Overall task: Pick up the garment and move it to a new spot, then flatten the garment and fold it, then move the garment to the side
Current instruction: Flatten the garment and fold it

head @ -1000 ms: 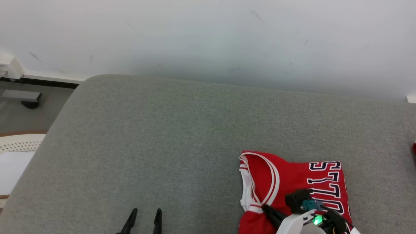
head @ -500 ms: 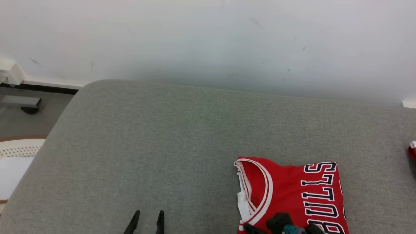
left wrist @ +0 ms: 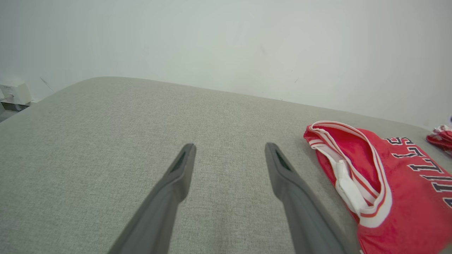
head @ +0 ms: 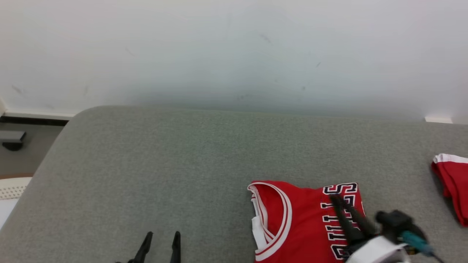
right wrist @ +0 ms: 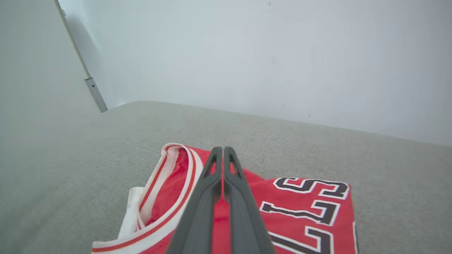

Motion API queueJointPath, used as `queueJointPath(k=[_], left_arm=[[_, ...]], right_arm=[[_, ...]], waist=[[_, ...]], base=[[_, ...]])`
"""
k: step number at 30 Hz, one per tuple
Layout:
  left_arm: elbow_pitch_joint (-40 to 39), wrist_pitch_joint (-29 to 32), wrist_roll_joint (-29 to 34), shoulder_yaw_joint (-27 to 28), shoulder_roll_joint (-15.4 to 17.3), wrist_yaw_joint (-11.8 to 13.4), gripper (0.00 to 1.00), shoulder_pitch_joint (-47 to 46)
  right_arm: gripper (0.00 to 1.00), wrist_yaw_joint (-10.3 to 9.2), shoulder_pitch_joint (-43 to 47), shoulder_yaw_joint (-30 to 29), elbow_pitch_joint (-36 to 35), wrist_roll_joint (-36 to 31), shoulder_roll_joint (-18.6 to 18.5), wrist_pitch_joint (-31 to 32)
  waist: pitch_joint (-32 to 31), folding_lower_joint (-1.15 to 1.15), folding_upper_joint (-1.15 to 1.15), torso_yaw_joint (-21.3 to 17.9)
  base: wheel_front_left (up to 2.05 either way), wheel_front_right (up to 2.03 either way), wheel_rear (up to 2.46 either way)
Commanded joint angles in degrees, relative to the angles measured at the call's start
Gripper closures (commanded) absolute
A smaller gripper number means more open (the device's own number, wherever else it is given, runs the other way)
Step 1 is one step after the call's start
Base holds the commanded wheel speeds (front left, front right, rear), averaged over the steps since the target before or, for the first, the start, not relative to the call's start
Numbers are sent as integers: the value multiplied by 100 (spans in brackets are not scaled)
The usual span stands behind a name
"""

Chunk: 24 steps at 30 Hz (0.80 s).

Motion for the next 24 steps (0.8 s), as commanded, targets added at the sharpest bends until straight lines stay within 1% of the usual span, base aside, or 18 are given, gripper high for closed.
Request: queueJointPath(k=[1,3,5,6,8,11,13,17,19,24], left_arm=[[-21,-1,76,33,21,-33,0,-39],[-21,-1,129,39,21,-73,0,-46],[-7,-1,142,57,22,-85,0,-43],[-7,-1,142,57,22,-85,0,-43],[2,-1,153,75,21,-114,0,-36],[2,-1,165,92,22,-127,0,-14],[-15,-1,156,106,22,-128,0,33],[-50,-1,118,174,22,-99,0,156],[-79,-1,111,193,22,-94,0,217],[-60,-1,102,196,21,-102,0,274]], right_arm=[[0,-1,252,-354,-252,-154,-157,-38],[0,-1,506,-1001,-805,-395,-282,-42],[0,-1,915,-1598,-1319,-536,-318,-39],[0,-1,915,-1598,-1319,-536,-318,-39],[0,-1,1273,-2119,-1692,-752,-408,-42],[0,-1,1747,-2576,-1943,-857,-382,-43],[0,-1,1998,-2736,-2004,-898,-384,-44],[0,-1,2313,-2797,-1963,-918,-331,-44],[0,-1,2398,-2810,-1953,-837,-239,-44],[0,-1,2522,-2802,-1837,-898,-114,-45]], waist=[[-41,0,0,-97],[-59,0,0,-167],[-75,0,0,-227],[-75,0,0,-227],[-90,0,0,-276],[-101,0,0,-329],[-93,0,0,-353],[-68,0,0,-378],[-60,0,0,-369],[-36,0,0,-321]], base=[[0,0,0],[0,0,0],[0,0,0],[0,0,0],[0,0,0],[0,0,0],[0,0,0],[0,0,0],[0,0,0],[0,0,0]])
